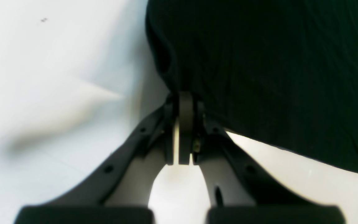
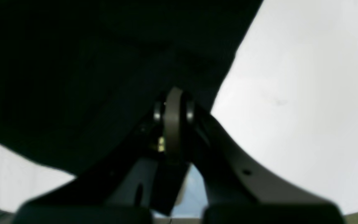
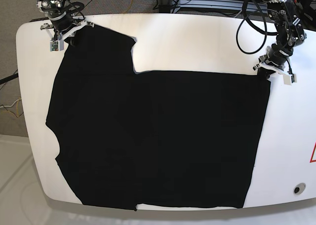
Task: Fold the T-shirt properly
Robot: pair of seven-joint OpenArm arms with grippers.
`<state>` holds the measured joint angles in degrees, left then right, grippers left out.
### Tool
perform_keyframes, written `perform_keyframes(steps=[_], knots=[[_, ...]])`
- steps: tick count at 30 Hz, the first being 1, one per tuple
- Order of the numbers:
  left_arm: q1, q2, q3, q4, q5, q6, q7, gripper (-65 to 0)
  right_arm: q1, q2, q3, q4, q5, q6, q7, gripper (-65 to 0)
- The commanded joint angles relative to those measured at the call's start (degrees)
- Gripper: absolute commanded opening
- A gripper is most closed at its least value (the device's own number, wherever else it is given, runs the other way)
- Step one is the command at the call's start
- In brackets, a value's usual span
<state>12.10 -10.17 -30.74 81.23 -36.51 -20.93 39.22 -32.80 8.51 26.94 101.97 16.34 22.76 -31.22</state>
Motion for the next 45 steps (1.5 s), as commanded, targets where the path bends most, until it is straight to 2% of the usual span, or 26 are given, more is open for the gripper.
perform_keyframes(steps=[1,10,20,24,28,30,34,36,45], knots=[[-0.1,-0.7,-0.4,1.0,-0.5,-0.4,0.1,-65.0,-0.8,0.6,0.2,1.4,0.4,0.2,0.9,-65.0],[1.7,-0.5,-0.3,1.7,-0.5,0.1,0.9,-65.0,-4.2,0.5,1.6,2.6,1.7,0.2,0.4,-65.0],[5.5,-0.3,-1.1,8.0,-0.9,-0.3,1.7,-65.0,-7.6,0.3,8.1,3.3,4.6,1.0,0.6,-65.0],[5.8,-0.3,-1.1,7.8,-0.9,-0.2,1.8,-65.0,-7.5,0.3,8.6,3.5,5.6,3.2,0.6,-65.0],[6.0,-0.1,-1.1,6.7,-0.8,-0.2,1.6,-65.0,-7.0,0.4,7.2,3.5,7.7,8.0,0.4,-65.0],[5.6,0.1,-1.0,6.1,-0.4,0.0,2.3,-65.0,-6.2,0.6,7.9,3.5,10.2,11.1,-0.8,-45.5],[5.3,0.1,-1.1,5.6,-0.2,-0.1,2.3,-65.0,-6.1,0.7,8.4,3.6,12.2,11.0,-1.6,-31.9],[5.1,0.0,-1.0,5.6,-0.3,-0.2,2.2,-65.0,-6.0,0.7,9.1,3.6,13.3,10.4,-2.0,-29.7],[4.7,-0.4,-0.9,6.4,0.1,0.0,2.4,-65.0,-4.9,0.9,14.1,3.1,18.1,9.0,-6.1,-30.2]])
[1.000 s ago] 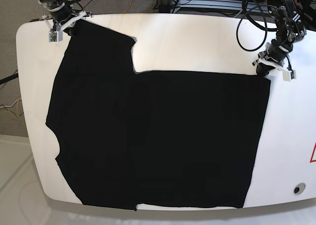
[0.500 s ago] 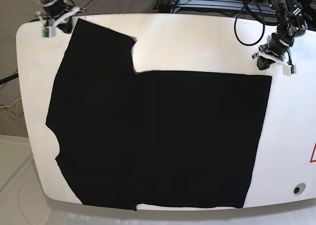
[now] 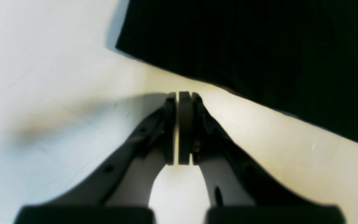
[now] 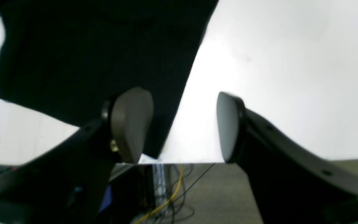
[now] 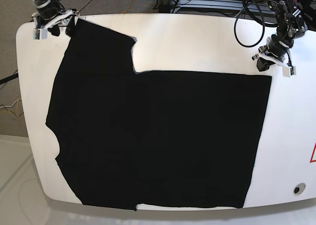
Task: Fold the T-shirt properly
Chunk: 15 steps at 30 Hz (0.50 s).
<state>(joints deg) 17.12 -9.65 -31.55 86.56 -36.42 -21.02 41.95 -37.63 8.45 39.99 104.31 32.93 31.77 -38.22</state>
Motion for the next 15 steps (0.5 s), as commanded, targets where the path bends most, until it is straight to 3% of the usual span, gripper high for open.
perform_keyframes(steps=[1,7,15], knots=[[-0.4,-1.0,-0.1,1.0,0.0,0.1,-0.3,-65.0,0.0,0.9,1.4,0.8,1.9,-0.2,0.7,-30.2],[-0.3,-1.9,-0.1,0.4,-0.2,0.2,0.1,-65.0,0.1,1.3,2.7,0.8,5.3,-0.6,-0.9,-28.9],[-0.2,-2.1,-0.1,0.4,0.0,0.4,0.2,-65.0,-0.1,1.1,2.3,-1.3,4.0,0.2,-1.5,-28.8]])
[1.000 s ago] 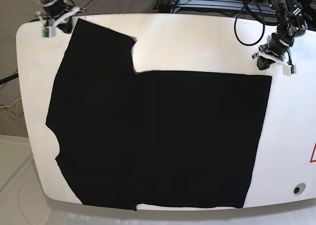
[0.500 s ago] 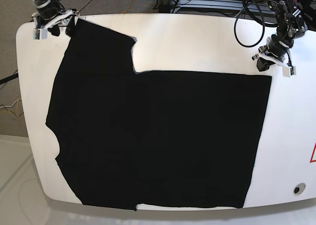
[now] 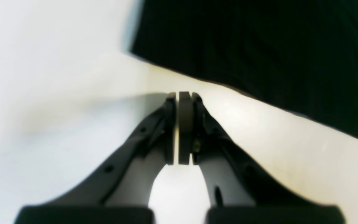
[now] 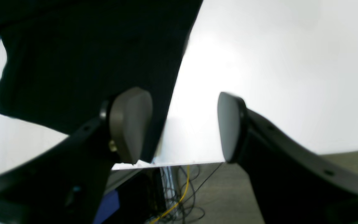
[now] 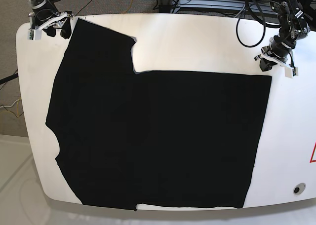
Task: Fold the T-shirt properly
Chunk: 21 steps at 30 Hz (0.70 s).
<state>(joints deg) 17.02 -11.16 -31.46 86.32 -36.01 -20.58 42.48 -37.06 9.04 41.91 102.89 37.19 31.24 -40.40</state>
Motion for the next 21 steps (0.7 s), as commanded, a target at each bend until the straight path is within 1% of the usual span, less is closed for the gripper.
perform_keyframes(steps=[1,10,18,21], knots=[[-0.1,-0.6,-0.1,0.6,-0.3,-0.1,-0.3,-65.0,-0.8,0.4,0.4,-0.2,-0.5,0.9,0.8,-28.6],[0.0,-0.1,-0.1,0.5,-0.3,0.0,-0.1,-65.0,-0.7,0.2,-0.5,-1.3,-0.8,1.4,0.3,-28.2],[-0.2,-0.4,-0.1,0.4,-0.3,0.1,-0.2,-65.0,1.3,0.1,-0.8,-2.4,0.2,2.6,-0.1,-28.7],[-0.1,-0.3,0.0,0.5,-0.3,0.2,0.0,-58.4,2.0,0.1,-0.8,-2.7,0.1,2.8,0.0,-28.7]])
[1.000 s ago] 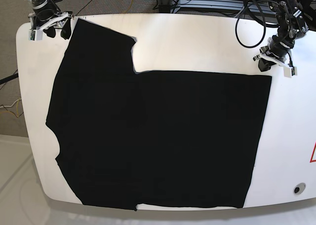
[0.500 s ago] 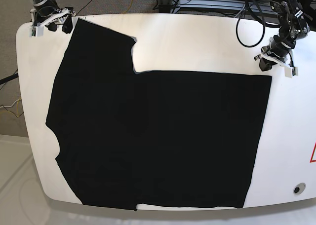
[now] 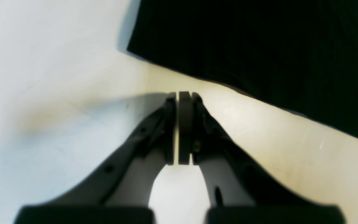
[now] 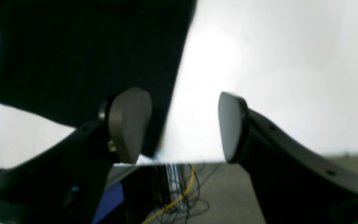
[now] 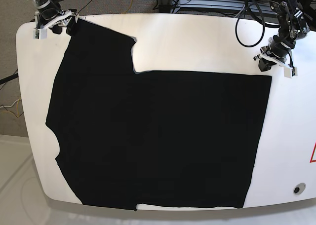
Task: Fold the T-shirt properly
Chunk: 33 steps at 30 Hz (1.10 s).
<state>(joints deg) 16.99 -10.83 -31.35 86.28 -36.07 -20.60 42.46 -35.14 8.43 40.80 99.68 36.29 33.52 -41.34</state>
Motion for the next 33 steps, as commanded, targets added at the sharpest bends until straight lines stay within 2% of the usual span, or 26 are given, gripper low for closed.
perform_keyframes(steps=[1,3,9,17,33], knots=[[-0.1,-0.6,-0.1,0.5,-0.3,0.2,0.1,-56.1,0.3,0.7,0.3,0.4,1.0,0.6,1.0,-28.7],[-0.1,-0.6,-0.1,0.5,-0.2,0.2,0.1,-53.7,0.8,0.7,0.3,0.0,1.0,0.5,1.1,-28.7],[0.0,-0.5,0.1,0.5,-1.3,0.2,1.4,-55.8,2.3,0.7,0.3,-0.9,1.4,0.0,0.7,-28.4],[-0.3,-0.6,0.1,0.2,-1.1,0.0,1.2,-50.3,2.7,0.4,0.0,-0.3,1.3,-0.2,0.3,-28.6],[-0.3,-0.6,1.0,0.5,-2.4,-0.5,2.0,-44.6,1.9,-0.6,-0.5,-0.8,0.8,0.1,0.3,-28.7]])
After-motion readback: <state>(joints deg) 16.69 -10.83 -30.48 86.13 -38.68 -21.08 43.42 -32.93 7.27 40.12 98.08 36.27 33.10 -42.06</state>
